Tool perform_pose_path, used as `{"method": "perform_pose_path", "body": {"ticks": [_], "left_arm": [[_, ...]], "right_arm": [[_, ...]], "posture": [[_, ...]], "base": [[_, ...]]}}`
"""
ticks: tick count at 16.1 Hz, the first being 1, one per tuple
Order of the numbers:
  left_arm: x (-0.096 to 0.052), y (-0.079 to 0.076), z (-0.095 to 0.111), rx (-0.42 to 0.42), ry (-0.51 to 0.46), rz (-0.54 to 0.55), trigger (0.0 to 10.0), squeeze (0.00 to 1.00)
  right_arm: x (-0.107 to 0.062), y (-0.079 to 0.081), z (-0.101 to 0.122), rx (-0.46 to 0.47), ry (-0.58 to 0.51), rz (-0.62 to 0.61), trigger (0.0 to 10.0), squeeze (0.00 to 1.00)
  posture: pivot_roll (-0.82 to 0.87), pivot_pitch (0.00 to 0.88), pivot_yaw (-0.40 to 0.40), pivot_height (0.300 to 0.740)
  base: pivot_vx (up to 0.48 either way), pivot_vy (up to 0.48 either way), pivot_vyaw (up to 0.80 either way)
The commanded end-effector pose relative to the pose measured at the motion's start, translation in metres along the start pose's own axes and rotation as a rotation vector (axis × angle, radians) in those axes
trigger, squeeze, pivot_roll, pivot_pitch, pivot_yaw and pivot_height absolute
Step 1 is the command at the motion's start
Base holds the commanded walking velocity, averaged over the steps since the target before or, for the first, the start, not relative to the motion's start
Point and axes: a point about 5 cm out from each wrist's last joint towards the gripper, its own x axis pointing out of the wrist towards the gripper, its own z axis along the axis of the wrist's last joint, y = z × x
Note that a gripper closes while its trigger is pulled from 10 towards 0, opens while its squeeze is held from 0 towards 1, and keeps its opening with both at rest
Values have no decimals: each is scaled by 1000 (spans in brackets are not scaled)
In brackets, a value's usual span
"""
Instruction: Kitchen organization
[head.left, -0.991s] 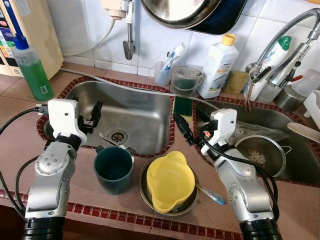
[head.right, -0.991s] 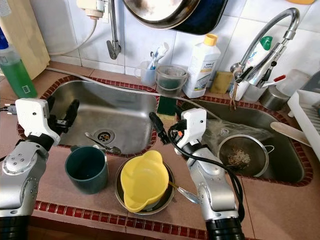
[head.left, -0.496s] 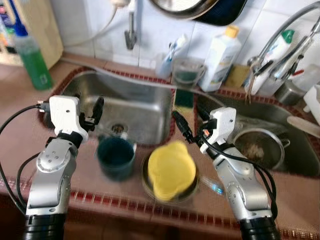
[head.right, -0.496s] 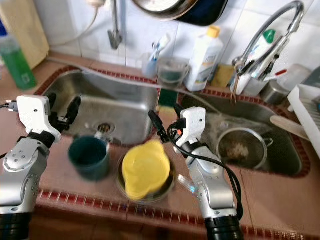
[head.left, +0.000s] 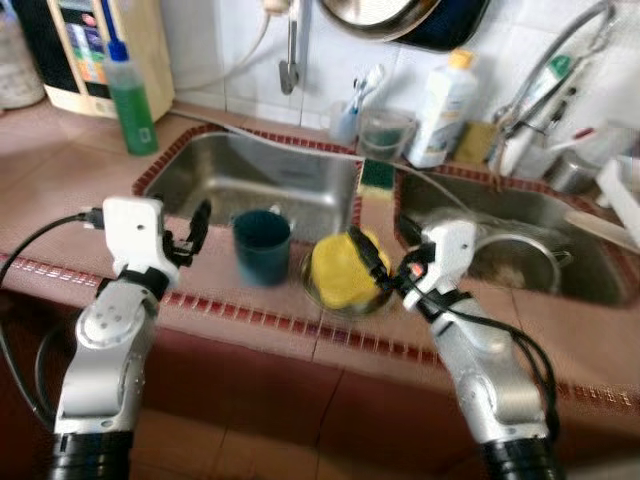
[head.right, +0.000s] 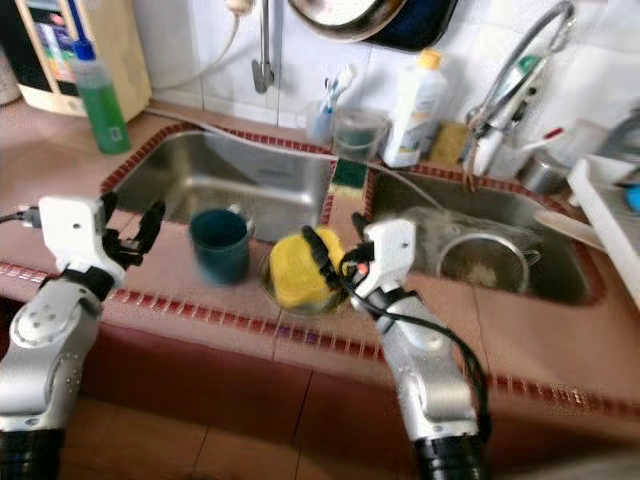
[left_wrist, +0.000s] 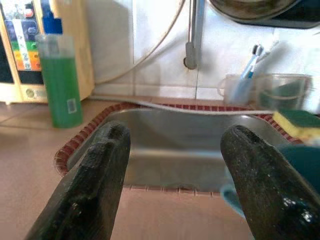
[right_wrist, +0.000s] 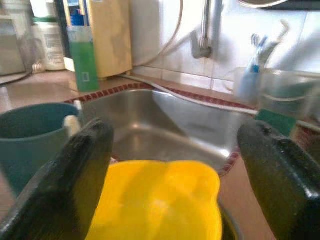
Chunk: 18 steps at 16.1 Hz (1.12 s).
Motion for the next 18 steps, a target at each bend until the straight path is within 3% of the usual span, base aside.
{"method": "perform_pose_path", "body": {"ticks": [1,6,10,12,18], "left_arm": [[2,-2,4,11,-13,-7,10000,0],[-1,-3,5,11,-8,-33,10000,0],[1,-4,5,71,33,-72,10000,0],[3,-10,9,142,15,-125,10000,0],[14,-25,17,197,-4,-231,10000,0]], "right_arm": [[2,1,4,-14,-13,8,10000,0],[2,0,3,-15,-10,13,10000,0],[3,6,-1,-31,11,52,10000,0],[1,12,-5,-32,32,92,10000,0],[-5,18,-11,-38,70,155,10000,0]], "posture": [[51,0,-100,740],[57,0,-103,740],[62,0,-107,740],[64,0,-112,740],[50,0,-105,740]], "base": [[0,0,0],[0,0,0],[0,0,0],[0,0,0],[0,0,0]]}}
